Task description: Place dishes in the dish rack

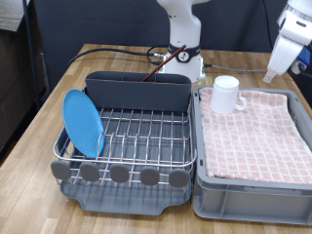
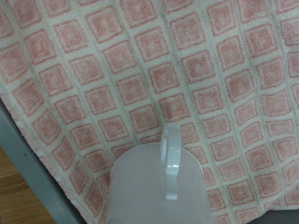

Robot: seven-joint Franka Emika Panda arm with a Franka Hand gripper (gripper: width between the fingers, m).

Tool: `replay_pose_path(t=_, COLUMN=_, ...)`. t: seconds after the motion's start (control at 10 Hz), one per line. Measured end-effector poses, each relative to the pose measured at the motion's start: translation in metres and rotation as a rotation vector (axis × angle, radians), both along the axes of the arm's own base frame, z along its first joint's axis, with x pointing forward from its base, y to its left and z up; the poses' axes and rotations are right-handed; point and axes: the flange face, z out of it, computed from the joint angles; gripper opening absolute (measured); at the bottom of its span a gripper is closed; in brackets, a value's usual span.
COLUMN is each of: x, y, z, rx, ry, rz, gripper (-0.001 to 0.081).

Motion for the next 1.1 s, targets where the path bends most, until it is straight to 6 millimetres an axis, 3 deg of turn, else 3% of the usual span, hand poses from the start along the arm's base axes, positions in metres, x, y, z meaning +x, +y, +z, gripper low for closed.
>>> replay_pose_path(t=1.1, x=-0.005, y=-0.034, z=-0.053, rx=0.049, ry=-0.013, rz=-0.073, gripper=0.0802)
